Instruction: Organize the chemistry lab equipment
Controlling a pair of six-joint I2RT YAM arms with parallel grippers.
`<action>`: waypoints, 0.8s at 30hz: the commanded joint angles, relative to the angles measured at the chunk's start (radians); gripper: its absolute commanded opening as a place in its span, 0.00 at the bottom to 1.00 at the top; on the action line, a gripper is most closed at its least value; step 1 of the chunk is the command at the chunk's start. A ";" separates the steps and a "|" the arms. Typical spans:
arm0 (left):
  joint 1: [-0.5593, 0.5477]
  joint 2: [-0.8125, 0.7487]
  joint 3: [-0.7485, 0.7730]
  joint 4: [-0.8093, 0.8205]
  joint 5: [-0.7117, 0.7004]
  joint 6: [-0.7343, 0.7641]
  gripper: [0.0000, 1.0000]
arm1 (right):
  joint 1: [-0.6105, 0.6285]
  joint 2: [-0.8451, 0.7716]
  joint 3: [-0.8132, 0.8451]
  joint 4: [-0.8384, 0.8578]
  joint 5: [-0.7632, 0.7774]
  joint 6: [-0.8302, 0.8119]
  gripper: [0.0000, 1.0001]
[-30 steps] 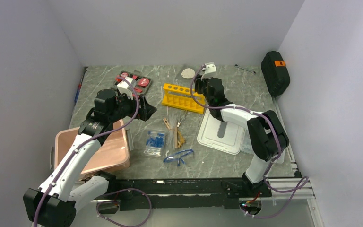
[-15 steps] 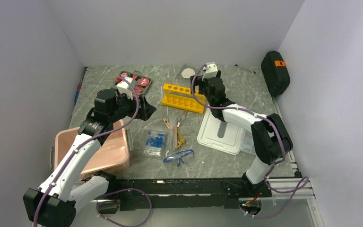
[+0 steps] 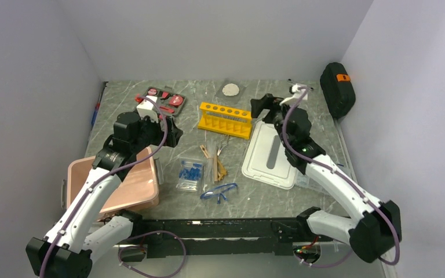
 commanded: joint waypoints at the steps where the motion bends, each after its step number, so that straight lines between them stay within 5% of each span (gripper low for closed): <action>1: 0.004 -0.026 0.016 0.007 -0.043 0.011 0.99 | 0.011 -0.073 -0.083 -0.322 0.042 0.282 0.88; 8: 0.004 -0.030 0.008 0.012 -0.045 -0.002 0.99 | 0.128 -0.068 -0.172 -0.445 0.087 0.365 0.73; 15: 0.004 -0.035 0.003 0.014 -0.052 -0.007 0.99 | 0.258 0.166 -0.062 -0.435 0.181 0.341 0.58; 24: 0.003 -0.035 0.003 0.021 -0.031 -0.006 0.99 | 0.260 0.392 0.049 -0.439 0.187 0.294 0.49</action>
